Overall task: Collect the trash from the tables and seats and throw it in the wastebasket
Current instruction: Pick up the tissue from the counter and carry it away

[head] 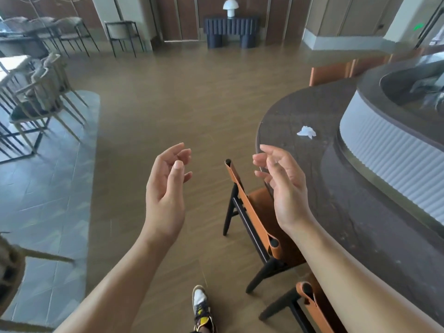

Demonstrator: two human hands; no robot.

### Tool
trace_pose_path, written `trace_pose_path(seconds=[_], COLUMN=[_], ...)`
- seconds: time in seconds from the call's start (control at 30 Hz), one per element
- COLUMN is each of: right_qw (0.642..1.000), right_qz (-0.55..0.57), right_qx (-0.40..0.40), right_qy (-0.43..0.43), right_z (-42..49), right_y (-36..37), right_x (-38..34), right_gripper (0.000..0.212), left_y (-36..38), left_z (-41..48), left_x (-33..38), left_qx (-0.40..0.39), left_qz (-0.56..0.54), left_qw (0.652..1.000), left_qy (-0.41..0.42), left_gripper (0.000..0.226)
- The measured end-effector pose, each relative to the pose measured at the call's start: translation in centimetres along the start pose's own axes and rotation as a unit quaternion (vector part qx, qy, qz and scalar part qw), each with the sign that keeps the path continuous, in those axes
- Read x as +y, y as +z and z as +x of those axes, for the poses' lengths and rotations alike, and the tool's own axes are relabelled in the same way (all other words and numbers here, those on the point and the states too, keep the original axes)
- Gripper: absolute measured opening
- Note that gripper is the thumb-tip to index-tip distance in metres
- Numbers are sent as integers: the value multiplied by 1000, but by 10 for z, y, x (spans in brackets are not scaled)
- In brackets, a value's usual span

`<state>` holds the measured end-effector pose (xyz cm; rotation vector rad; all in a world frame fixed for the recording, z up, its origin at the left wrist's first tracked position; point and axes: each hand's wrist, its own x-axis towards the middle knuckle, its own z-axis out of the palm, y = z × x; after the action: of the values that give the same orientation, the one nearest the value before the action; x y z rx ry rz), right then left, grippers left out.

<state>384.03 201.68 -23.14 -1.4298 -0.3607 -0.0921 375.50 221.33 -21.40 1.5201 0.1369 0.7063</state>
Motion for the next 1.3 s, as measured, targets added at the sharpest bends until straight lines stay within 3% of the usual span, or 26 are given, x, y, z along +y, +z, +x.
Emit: trace_pose_path(seconds=[0.23,0.4,0.63,0.83,1.3], right_qw=[998,993,976,956,914], right_qz=[-32,-39,-64,-75,-110], right_qx=[45,115,206,281,369], right_qy=[-1,14,18,30,130], right_z=[122,180,254,331,474], right_y=[44,36,-16,-79,-201], right_x=[42,65,111,159,268], right_gripper=[44,39,32,46,18], left_y=[14,44,119,210,402], left_z=[147,220,298,360,459], left_x=[-52,-85,-144,-202,-318], left_qx=[-74,-125,-195,-254,-338], left_qz=[-18,-39,-56,-53,-67], left_qw=[997,990,977,961,929], left_qy=[-25,-46,-72,-93,-138], left_gripper=[43,42,42,46,43])
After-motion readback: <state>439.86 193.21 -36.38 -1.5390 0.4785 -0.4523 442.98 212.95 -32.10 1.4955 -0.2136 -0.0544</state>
